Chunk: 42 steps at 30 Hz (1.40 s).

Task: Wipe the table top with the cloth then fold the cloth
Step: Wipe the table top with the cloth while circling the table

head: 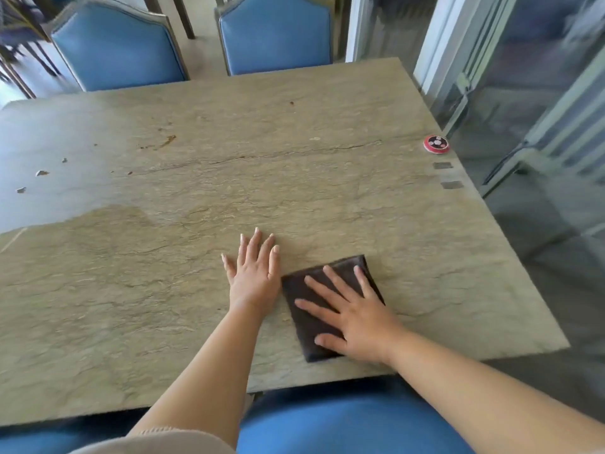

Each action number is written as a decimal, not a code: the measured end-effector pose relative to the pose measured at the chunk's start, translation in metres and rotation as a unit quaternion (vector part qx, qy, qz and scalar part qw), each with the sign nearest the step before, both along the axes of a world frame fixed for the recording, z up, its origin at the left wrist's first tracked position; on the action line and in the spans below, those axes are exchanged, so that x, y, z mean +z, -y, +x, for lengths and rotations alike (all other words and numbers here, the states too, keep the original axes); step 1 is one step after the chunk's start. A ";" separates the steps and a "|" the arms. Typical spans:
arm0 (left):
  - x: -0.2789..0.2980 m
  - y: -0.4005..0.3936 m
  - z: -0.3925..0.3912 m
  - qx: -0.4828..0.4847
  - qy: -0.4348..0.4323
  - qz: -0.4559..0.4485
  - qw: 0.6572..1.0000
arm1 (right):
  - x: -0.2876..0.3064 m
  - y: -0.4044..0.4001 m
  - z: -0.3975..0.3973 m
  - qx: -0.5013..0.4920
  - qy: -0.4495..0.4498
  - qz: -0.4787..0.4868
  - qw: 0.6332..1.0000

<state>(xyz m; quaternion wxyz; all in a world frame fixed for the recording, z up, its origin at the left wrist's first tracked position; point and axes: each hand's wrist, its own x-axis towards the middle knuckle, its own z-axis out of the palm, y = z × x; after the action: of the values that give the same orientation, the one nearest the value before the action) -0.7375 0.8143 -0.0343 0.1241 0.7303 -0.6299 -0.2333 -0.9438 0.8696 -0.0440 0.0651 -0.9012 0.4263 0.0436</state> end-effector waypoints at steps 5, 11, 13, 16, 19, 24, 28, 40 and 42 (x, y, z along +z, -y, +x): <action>0.001 0.014 -0.055 -0.064 0.023 -0.015 0.998 | -0.002 0.000 -0.090 -0.020 0.009 -0.004 1.000; -0.011 0.022 -0.091 -0.064 0.126 -0.008 0.990 | -0.004 0.089 -0.097 -0.477 0.003 -0.001 0.879; -0.013 0.024 -0.092 -0.059 0.126 -0.018 0.990 | -0.001 0.120 -0.072 -0.515 0.016 0.019 0.857; -0.016 0.026 -0.092 -0.059 0.134 -0.019 0.989 | -0.007 0.143 -0.035 -0.386 0.041 -0.001 0.922; -0.016 0.026 -0.092 -0.058 0.142 -0.016 0.988 | -0.013 0.153 -0.045 -0.138 0.060 -0.021 0.988; -0.016 0.026 -0.091 -0.059 0.139 -0.014 0.988 | -0.012 0.208 -0.108 -0.249 0.046 -0.018 0.967; -0.015 0.027 -0.092 -0.062 0.150 -0.012 0.987 | -0.007 0.220 -0.076 -0.470 0.043 -0.002 0.881; -0.001 0.017 -0.133 -0.072 0.084 0.030 0.993 | -0.003 0.119 -0.163 -0.444 0.032 -0.009 0.895; -0.001 0.007 -0.151 -0.152 0.063 0.011 0.986 | -0.004 0.095 -0.159 -0.503 0.033 -0.006 0.864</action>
<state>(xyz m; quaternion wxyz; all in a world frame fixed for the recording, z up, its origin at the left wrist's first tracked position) -0.8888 0.8078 -0.0350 0.0389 0.6406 -0.7376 -0.2099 -1.1028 0.7751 -0.0477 0.0867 -0.5662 0.8193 -0.0279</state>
